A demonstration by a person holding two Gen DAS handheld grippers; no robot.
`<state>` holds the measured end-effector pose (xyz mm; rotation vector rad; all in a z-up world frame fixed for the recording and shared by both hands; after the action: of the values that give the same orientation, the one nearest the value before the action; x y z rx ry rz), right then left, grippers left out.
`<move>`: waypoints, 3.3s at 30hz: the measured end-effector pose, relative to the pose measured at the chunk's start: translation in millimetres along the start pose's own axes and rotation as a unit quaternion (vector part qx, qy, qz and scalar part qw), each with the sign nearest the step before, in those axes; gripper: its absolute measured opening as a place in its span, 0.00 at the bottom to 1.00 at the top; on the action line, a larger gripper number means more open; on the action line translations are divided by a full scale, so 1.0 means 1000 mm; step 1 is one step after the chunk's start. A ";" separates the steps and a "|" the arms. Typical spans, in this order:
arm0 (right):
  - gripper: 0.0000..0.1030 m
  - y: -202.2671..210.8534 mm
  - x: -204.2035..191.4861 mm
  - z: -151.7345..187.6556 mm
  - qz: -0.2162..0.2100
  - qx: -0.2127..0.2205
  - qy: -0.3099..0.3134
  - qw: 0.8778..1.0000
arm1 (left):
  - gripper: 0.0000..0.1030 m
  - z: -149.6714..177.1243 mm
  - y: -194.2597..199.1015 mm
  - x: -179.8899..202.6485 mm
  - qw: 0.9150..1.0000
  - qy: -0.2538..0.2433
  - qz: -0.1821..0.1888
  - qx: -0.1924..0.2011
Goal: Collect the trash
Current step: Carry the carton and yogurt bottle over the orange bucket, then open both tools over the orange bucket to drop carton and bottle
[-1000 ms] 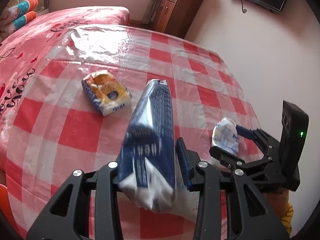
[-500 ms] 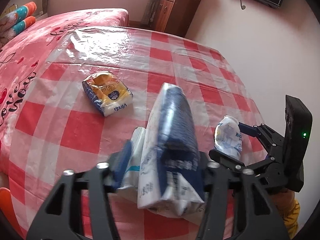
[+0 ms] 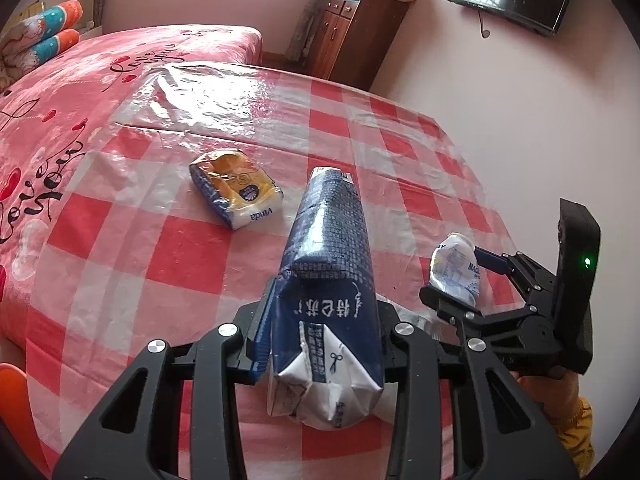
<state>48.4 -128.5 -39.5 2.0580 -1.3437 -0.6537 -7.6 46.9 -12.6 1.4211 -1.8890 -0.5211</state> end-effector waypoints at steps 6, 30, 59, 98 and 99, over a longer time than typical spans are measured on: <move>0.95 0.009 0.004 -0.011 -0.024 0.019 -0.045 0.999 | 0.37 0.003 0.014 -0.009 1.000 0.008 0.011 0.012; 0.95 0.032 -0.062 -0.021 -0.095 0.029 -0.076 0.992 | 0.37 0.026 0.080 -0.069 0.997 0.055 0.010 0.047; 0.95 0.040 -0.369 -0.007 -0.317 -0.057 0.127 0.938 | 0.37 0.127 0.187 -0.260 0.966 0.209 -0.139 0.064; 0.95 0.002 -0.478 0.058 -0.347 -0.077 0.293 0.888 | 0.65 0.140 0.209 -0.268 0.975 0.219 -0.041 0.019; 0.95 0.003 -0.479 0.059 -0.347 -0.074 0.298 0.886 | 0.65 0.141 0.207 -0.267 0.976 0.216 -0.040 0.014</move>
<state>-170.5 301.9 -39.6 2.3245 -0.1852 -0.3229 -208.7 351.4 -45.1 1.4931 -1.5015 -0.2001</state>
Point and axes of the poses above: each gripper's, at about its wrist camera, not at the fingertips, and y roughly against the way its jaws point, x to its right, z to its underside, the point moved 8 cm from there along -y, roughly the way its jaws point, and after that the axes turned 6 degrees about x, right-handed, at the moved point
